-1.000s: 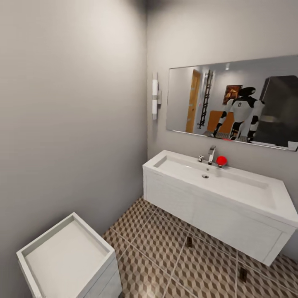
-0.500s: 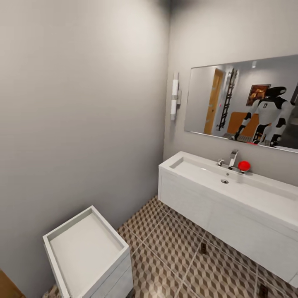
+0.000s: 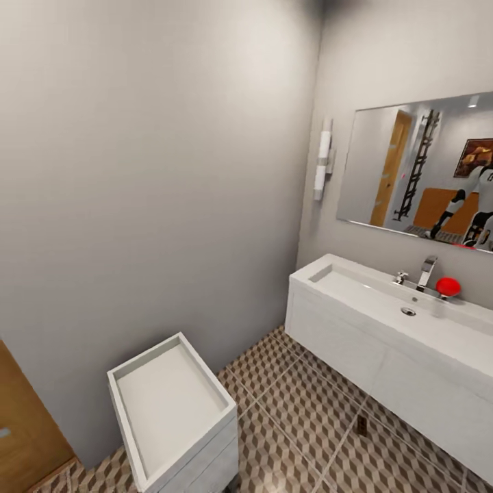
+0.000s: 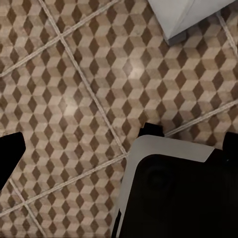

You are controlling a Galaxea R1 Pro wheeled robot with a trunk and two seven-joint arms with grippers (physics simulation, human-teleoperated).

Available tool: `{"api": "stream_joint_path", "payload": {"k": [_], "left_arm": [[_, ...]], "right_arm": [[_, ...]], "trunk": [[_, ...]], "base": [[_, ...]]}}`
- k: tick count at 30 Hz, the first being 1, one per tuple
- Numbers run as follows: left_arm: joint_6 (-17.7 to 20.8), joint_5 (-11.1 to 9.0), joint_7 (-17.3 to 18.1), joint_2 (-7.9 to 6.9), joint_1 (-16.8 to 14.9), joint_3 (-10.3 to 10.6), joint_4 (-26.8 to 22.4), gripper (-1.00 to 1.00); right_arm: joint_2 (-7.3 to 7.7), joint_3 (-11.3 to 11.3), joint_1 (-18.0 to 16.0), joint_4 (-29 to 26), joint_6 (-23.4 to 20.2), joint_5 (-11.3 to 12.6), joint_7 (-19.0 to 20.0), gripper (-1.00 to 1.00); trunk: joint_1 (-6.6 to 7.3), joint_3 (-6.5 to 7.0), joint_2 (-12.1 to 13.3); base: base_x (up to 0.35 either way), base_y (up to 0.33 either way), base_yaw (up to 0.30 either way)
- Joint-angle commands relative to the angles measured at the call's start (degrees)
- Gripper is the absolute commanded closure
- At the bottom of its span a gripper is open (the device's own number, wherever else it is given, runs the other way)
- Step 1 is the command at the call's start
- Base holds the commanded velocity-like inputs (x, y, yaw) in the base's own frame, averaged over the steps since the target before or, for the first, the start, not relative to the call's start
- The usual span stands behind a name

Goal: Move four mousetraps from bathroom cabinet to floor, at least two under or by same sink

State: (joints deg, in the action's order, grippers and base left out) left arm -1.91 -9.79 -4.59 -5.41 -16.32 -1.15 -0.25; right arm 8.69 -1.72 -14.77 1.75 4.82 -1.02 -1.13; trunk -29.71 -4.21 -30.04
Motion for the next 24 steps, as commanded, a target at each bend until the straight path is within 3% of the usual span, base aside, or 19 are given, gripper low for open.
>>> {"api": "stream_joint_path", "payload": {"k": [1,24], "left_arm": [[-0.2,-0.32,-0.06,0.02,-0.02,-0.08,0.07,-1.0],[-0.2,-0.31,-0.06,0.17,0.45,-0.08,0.07,-1.0]], "right_arm": [[0.01,-0.18,-0.09,0.19,0.37,-0.12,-0.1,-1.0],[-0.05,-0.14,-0.09,0.19,0.37,-0.12,-0.1,-1.0]], "trunk": [[-0.03,-0.11,-0.1],[-0.03,-0.11,-0.1]], "base": [[0.0,0.0,0.276],[0.0,0.0,0.276]]}}
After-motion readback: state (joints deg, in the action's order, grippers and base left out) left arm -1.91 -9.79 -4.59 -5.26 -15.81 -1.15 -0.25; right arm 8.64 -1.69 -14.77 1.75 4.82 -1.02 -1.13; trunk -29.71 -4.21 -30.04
